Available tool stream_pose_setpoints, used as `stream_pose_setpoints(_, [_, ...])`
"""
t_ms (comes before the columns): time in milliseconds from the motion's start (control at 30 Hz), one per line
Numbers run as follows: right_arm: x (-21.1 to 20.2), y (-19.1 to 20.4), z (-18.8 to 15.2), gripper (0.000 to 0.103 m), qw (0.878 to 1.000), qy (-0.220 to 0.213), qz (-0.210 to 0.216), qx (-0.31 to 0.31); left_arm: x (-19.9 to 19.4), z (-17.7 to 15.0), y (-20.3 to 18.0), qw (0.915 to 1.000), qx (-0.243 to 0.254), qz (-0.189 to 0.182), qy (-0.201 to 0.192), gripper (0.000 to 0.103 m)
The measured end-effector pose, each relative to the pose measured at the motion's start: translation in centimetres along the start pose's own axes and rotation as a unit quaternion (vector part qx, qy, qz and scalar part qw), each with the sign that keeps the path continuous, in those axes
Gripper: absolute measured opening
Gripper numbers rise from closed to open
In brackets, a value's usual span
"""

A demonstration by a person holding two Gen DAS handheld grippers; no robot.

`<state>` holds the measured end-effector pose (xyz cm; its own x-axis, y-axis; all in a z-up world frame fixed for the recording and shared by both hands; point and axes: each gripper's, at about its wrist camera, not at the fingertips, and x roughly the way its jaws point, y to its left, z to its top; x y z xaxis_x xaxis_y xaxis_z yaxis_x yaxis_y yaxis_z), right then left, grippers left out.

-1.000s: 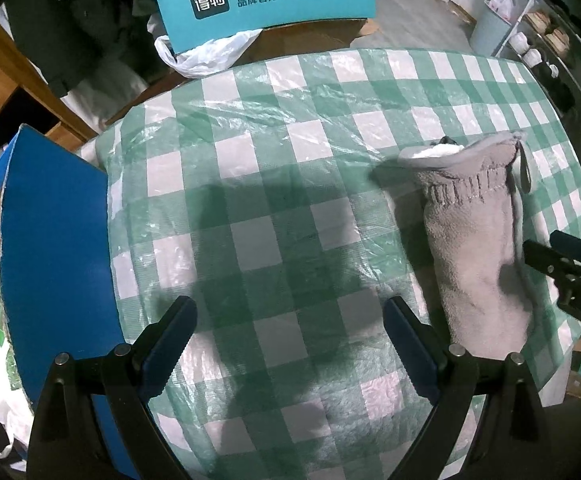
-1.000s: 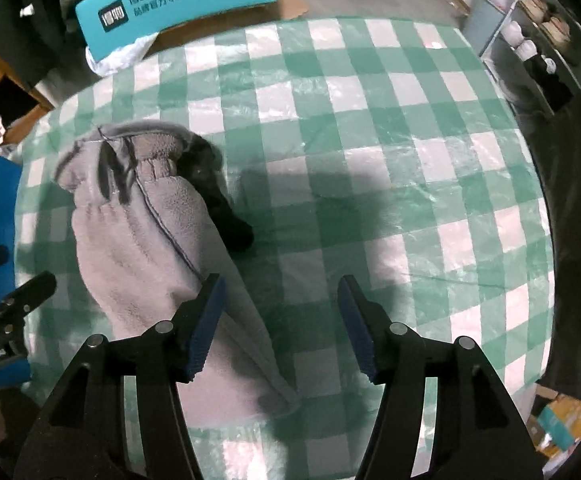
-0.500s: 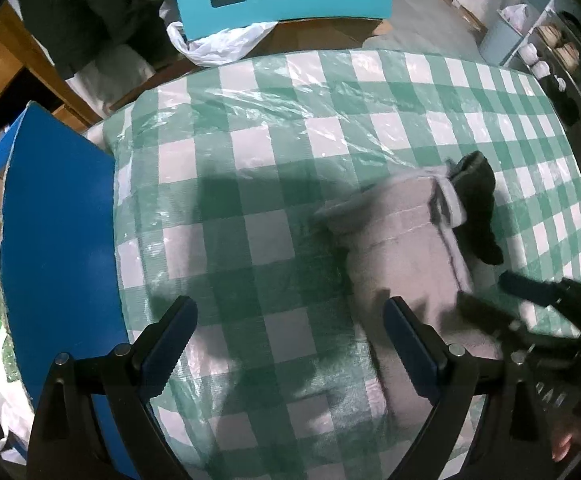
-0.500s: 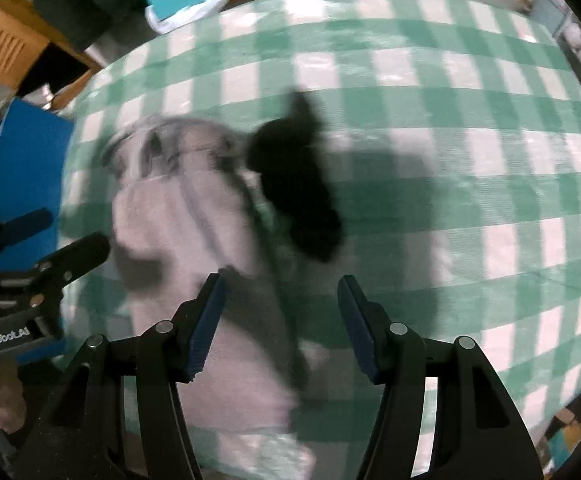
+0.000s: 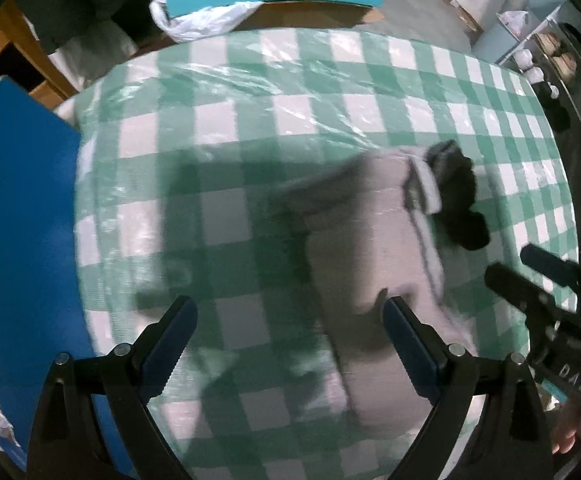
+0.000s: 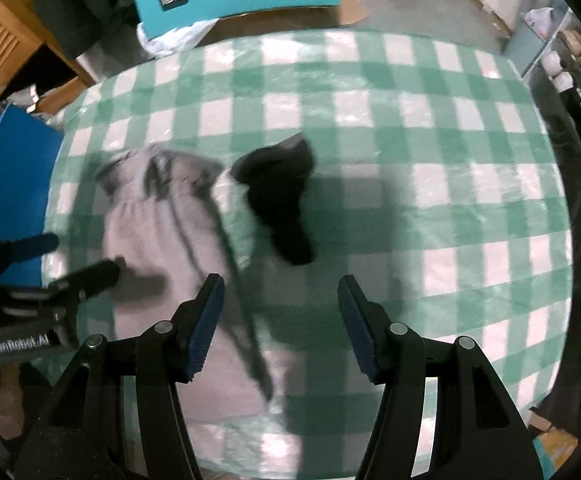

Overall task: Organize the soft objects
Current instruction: 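Grasp the grey mitten cuff with the left tool while the right tool grasps the black glove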

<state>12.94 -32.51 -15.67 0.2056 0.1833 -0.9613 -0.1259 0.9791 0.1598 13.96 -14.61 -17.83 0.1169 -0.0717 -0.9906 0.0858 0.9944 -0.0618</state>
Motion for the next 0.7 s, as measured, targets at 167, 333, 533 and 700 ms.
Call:
stream_pose_setpoints(167, [0.1, -1.0, 0.9, 0.060, 1.000, -0.010, 0.005, -0.008, 1.6, 0.2, -1.7, 0.9999, -0.001, 0.002, 0.016, 0.095])
stream_pose_setpoints(333, [0.8, -1.2, 1.7, 0.060, 1.000, -0.008, -0.003, -0.012, 4.1, 1.3, -2.4, 0.9993, -0.014, 0.009, 0.034, 0.095])
stream_pose_setpoints(533, [1.5, -1.4, 1.9, 0.060, 1.000, -0.005, -0.005, -0.014, 4.9, 2.3, -2.1, 0.9996, -0.018, -0.011, 0.017, 0.086])
stream_pose_setpoints(700, [2.0, -1.2, 2.4, 0.060, 1.000, -0.004, 0.001, -0.013, 4.2, 2.8, -1.6, 0.9989, -0.019, -0.043, 0.004, 0.037])
